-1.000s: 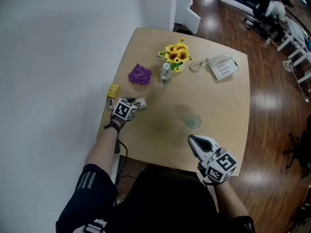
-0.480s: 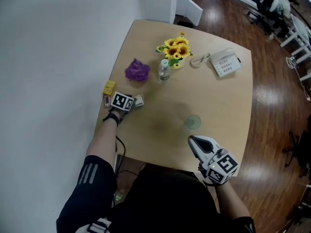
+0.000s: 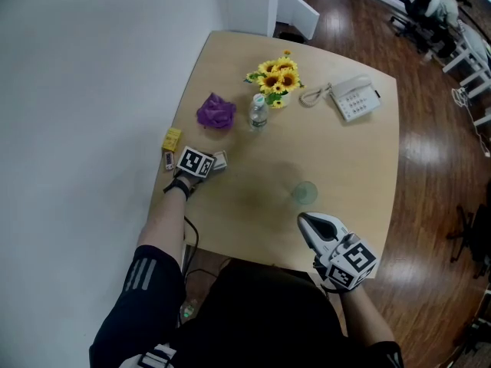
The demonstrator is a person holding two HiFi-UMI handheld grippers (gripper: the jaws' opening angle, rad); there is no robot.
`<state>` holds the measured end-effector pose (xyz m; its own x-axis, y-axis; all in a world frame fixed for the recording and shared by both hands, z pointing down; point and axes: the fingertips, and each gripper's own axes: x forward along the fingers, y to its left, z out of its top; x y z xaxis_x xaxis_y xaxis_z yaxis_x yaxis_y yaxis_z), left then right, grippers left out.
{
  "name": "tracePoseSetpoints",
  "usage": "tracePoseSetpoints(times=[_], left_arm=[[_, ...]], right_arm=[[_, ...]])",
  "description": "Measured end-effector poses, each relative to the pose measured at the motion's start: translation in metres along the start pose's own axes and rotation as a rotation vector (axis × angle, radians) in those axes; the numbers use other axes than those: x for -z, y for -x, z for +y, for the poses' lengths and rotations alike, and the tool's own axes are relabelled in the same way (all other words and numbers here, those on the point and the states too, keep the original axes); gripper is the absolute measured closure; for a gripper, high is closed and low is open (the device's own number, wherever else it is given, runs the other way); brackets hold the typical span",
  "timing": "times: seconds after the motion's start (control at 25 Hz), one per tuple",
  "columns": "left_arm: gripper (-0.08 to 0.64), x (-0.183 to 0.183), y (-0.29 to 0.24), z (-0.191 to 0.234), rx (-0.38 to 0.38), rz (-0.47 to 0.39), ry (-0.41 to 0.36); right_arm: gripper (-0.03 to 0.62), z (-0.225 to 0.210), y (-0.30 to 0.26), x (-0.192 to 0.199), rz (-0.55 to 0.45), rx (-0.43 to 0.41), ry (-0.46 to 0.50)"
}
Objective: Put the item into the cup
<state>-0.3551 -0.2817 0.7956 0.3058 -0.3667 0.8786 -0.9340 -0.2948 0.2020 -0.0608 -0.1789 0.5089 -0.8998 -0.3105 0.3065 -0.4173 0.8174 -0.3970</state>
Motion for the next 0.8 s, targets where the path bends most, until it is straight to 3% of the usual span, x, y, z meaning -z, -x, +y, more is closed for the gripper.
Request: tracePoseSetpoints(times=[0.24,0.52,0.8], left_arm=[[0.554,-0.01,0.013,-0.007,-0.048,-0.061,-0.072],[0.561,-0.037,0.052,-0.032,-0.113,-0.19,-0.215],[0.561,-0.087,0.092,-0.1,-0.078,-0.343,-0.392]], right_arm=[[0.584,0.004,0.003,0.004,0.0,0.006,-0.008],[0.584,0.008,0.011,0.001,-0.025,0.021,-0.009],[0.584,0.011,0.026,0.0,-0.054,0.046,-0.013]])
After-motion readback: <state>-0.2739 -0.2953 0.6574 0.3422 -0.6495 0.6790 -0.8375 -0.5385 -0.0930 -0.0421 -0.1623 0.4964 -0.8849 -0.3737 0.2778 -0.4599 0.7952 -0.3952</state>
